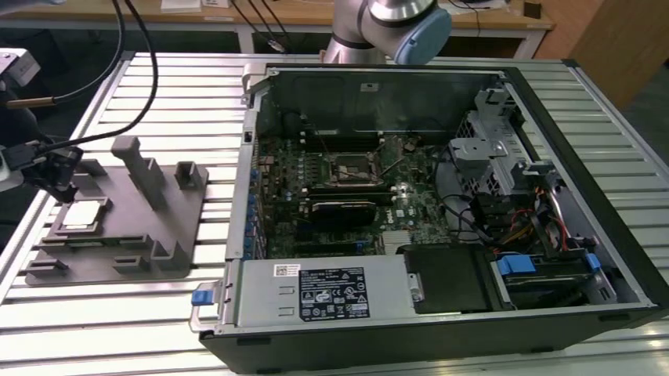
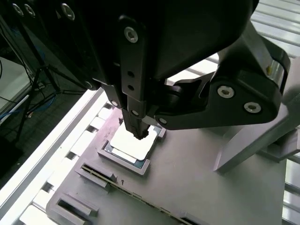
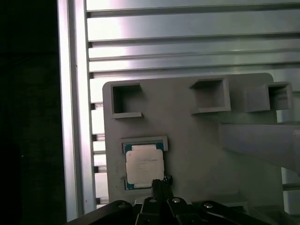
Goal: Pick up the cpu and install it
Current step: 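Pick up the cpu and move it towards the insertion slot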
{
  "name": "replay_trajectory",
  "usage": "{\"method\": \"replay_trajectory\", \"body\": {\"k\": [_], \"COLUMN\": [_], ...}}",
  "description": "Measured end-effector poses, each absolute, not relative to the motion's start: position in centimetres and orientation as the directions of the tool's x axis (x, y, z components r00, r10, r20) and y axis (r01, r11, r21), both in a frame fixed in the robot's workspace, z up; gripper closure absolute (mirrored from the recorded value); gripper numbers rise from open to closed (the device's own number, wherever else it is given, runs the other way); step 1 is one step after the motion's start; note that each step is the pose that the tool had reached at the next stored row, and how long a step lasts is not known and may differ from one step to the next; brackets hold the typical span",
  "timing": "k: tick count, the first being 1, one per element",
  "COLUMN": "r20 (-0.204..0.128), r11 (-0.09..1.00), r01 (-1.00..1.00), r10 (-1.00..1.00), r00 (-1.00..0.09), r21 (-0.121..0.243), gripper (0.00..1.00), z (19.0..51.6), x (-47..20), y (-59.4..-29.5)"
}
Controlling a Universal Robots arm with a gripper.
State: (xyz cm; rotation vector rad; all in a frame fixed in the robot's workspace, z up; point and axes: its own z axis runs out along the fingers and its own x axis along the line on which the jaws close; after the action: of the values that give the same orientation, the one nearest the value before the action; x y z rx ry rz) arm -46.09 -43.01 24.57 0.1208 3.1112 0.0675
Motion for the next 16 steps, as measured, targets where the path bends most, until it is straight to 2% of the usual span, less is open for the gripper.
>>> {"method": "replay_trajectory", "body": {"k": [16], "r20": [-0.023], "r11": [0.997], "r01": [0.057], "r10": [0.058], "r00": [-0.998], "r21": [0.047], "gripper": [0.89], "z": [22.3], "x": [-46.1], "y": [-43.2]}}
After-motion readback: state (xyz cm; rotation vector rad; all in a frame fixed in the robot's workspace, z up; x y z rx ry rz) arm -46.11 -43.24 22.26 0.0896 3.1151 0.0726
